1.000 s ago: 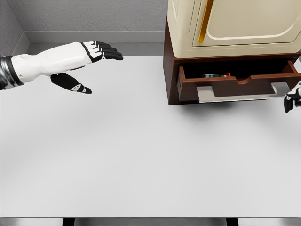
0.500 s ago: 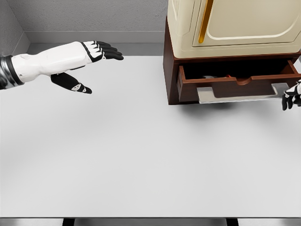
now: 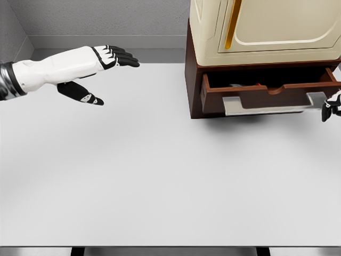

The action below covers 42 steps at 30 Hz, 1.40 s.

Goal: Put the switch into the drawer with left arm, and close the drawer with right arm

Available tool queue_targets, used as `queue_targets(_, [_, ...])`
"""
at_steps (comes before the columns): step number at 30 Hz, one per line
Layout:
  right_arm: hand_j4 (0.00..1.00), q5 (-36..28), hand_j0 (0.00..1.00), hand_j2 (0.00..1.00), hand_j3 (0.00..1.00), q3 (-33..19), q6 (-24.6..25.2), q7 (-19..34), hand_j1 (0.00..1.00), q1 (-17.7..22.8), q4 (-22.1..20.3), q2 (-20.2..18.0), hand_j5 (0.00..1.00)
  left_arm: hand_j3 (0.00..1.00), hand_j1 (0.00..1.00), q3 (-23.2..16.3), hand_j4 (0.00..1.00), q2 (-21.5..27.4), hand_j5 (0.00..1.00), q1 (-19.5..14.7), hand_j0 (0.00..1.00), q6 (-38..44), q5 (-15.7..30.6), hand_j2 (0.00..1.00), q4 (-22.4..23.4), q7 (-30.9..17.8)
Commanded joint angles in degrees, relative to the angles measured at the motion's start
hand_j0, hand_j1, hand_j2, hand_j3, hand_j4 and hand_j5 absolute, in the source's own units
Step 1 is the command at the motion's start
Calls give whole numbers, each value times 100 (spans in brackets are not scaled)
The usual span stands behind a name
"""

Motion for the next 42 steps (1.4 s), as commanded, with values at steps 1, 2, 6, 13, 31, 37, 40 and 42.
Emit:
queue_targets(1, [49, -41, 49, 49, 49, -21, 47, -11, 49, -1, 33, 4, 49, 100, 100, 5, 100, 5, 100, 0, 100, 10, 41, 100, 15, -4])
queue_targets(2, [49, -41, 49, 49, 49, -21, 47, -11, 49, -1, 59, 4, 49, 100, 100, 5, 100, 5, 100, 0, 100, 10, 41, 100, 15, 5])
queue_targets(6, [49, -41, 49, 49, 49, -21, 47, -11, 49, -9, 138, 30, 49, 100, 100, -12, 100, 5, 100, -9, 100, 10, 41, 100, 41, 5])
queue_targets(13, [49, -41, 49, 49, 49, -21, 47, -11, 49, -18, 358, 39, 49, 100, 100, -12, 100, 5, 100, -9, 100, 10, 41, 100, 50, 5])
queue_targets(31, [49, -6, 49, 49, 49, -3, 47, -11, 49, -1, 147, 39, 49, 100, 100, -21, 100, 5, 100, -9, 100, 10, 6, 100, 50, 5])
queue_targets(37, [49, -15, 49, 49, 49, 6, 47, -11, 49, -1, 147, 48, 49, 100, 100, -30, 100, 5, 100, -9, 100, 10, 6, 100, 41, 5])
queue_targets(40, [49, -24, 49, 49, 49, 6, 47, -11, 49, -1, 156, 180, 49, 100, 100, -30, 100, -4, 100, -9, 100, 10, 6, 100, 41, 5])
queue_targets(42, [49, -24, 49, 49, 49, 6, 47, -11, 49, -9, 156, 268, 49, 100, 100, -30, 100, 5, 100, -9, 100, 10, 6, 100, 41, 5])
